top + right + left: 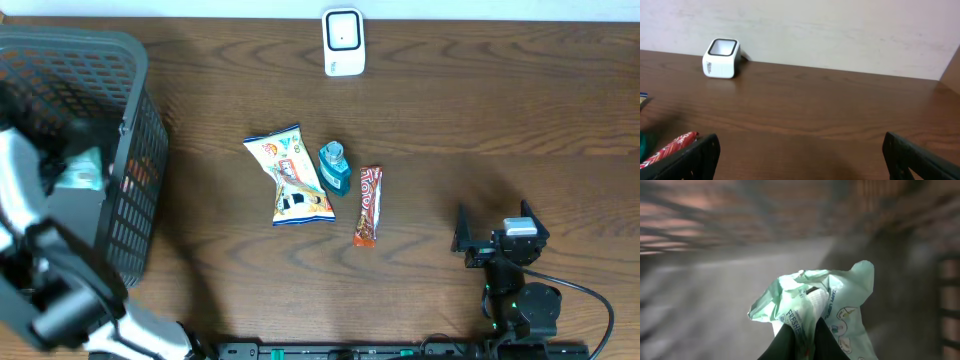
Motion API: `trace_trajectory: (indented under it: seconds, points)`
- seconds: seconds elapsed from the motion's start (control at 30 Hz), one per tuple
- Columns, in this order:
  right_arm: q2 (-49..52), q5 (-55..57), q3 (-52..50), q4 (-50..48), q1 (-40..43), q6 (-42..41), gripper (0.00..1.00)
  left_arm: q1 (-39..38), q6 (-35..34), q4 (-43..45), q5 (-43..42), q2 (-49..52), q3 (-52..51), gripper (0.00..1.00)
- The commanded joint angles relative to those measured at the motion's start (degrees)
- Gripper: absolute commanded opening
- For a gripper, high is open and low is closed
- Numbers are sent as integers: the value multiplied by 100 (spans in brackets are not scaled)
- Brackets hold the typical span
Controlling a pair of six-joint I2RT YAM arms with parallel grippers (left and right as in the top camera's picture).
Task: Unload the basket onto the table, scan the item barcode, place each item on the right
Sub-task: 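Grasp the pale green wet-wipe pack with the left gripper and lift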
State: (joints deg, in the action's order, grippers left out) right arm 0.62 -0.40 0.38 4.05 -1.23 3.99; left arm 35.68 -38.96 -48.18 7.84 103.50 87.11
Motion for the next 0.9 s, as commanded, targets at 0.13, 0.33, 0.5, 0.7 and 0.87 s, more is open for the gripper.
trace_trajectory:
  seconds: [0.13,0.33,0.5,0.7,0.87]
  points:
    - [-28,-11,-7,24,17,-11,99,87,-490,-516,26,-739,55,7]
    - [-28,-11,-7,24,17,-11,99,87,-483,-492,-551,-1126,57,7]
    - [-28,-11,-7,24,17,-13,99,83,-463,-332,-1117,-1886,57,7]
    - [-28,-11,-7,24,17,-11,99,61,-466,-186,-1467,-2949,57,7]
    - [-28,-11,-7,24,17,-13,99,-291,-463,-85,-1996,-3768,57,7]
